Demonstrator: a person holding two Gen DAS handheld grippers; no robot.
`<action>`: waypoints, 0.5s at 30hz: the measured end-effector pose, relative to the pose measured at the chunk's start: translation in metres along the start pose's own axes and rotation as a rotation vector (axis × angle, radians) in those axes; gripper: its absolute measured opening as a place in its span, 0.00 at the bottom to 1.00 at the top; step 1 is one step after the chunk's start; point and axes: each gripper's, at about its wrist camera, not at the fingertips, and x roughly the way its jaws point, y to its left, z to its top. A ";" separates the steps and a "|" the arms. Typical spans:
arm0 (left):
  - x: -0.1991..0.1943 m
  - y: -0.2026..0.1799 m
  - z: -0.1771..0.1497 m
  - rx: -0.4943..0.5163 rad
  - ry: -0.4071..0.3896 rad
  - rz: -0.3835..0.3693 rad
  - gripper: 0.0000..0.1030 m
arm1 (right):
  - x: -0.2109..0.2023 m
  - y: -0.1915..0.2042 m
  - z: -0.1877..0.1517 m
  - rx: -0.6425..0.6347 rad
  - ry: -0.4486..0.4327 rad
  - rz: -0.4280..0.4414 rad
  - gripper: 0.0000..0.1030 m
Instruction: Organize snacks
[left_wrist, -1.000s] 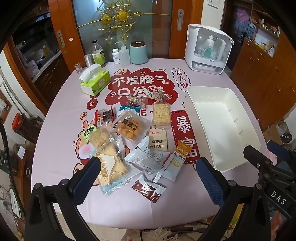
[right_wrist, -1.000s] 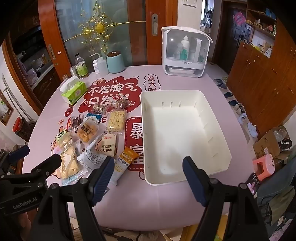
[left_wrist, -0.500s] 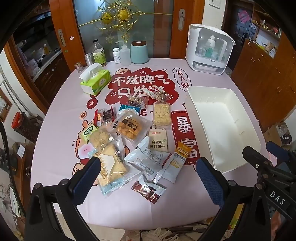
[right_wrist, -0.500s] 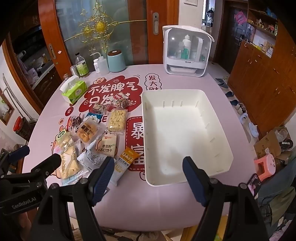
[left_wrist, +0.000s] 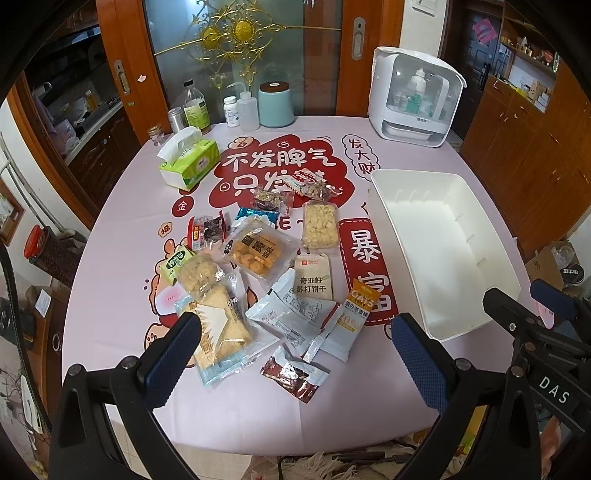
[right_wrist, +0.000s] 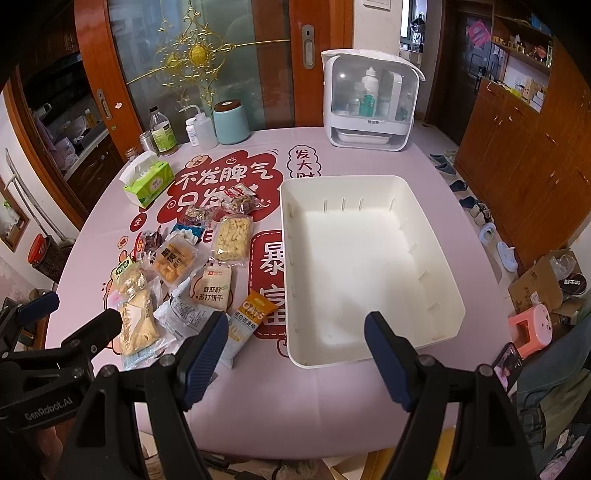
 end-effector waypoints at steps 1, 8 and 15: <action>0.000 0.000 0.000 -0.001 0.001 0.000 0.99 | 0.000 0.000 0.000 0.000 0.000 0.000 0.75; 0.000 0.000 0.000 0.001 -0.002 0.001 0.99 | 0.001 -0.001 -0.001 0.003 -0.003 0.002 0.75; 0.001 -0.002 -0.001 -0.003 -0.008 0.003 0.99 | 0.001 -0.008 -0.004 0.010 -0.008 0.012 0.75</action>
